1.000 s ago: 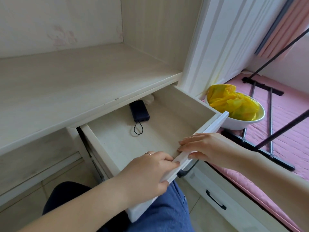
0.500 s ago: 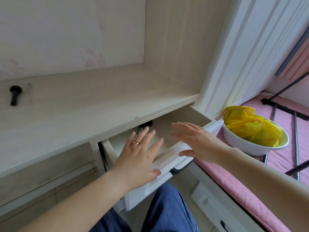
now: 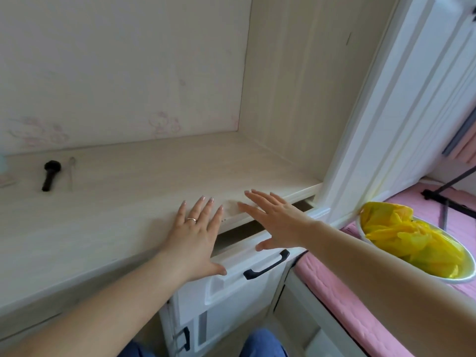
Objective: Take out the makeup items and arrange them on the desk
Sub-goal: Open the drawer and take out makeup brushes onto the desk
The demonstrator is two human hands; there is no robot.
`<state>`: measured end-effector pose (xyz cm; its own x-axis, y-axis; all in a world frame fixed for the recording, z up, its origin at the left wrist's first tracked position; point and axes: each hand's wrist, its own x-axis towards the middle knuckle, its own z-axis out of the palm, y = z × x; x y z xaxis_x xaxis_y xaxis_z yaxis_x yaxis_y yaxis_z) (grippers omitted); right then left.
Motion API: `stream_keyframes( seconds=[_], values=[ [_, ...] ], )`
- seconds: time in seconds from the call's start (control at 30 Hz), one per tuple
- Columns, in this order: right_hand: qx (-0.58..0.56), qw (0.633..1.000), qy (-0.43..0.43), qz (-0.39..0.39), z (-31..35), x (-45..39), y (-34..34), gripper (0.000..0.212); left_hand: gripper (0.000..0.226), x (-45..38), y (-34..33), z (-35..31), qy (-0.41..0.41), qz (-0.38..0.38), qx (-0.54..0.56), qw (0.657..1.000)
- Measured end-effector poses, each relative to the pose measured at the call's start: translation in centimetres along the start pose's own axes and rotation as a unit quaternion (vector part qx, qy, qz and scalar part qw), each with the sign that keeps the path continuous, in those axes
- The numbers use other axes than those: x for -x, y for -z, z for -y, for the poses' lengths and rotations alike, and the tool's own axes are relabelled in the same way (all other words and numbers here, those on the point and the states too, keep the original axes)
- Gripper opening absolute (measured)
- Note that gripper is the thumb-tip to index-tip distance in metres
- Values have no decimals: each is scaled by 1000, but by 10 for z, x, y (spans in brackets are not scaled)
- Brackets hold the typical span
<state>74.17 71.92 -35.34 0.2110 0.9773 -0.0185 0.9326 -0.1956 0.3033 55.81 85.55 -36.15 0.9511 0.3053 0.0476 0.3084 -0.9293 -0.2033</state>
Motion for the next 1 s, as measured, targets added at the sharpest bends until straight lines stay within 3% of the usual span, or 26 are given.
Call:
stream_keyframes(
  seconds=[0.27, 0.43, 0.63, 1.0],
  values=[
    [-52, 998, -8, -27, -3, -29, -12, 95, 121, -21, -5, 13, 30, 7, 37, 999],
    [-97, 988, -45, -114, 3, -27, -29, 83, 109, -26, -13, 11, 42, -11, 65, 997],
    [-63, 971, -75, -220, 10, -33, -51, 74, 93, -27, -21, 11, 40, -51, 59, 996],
    [-53, 967, -80, -234, 10, -33, -58, 73, 90, -25, -23, 10, 46, -79, 67, 994]
  ],
)
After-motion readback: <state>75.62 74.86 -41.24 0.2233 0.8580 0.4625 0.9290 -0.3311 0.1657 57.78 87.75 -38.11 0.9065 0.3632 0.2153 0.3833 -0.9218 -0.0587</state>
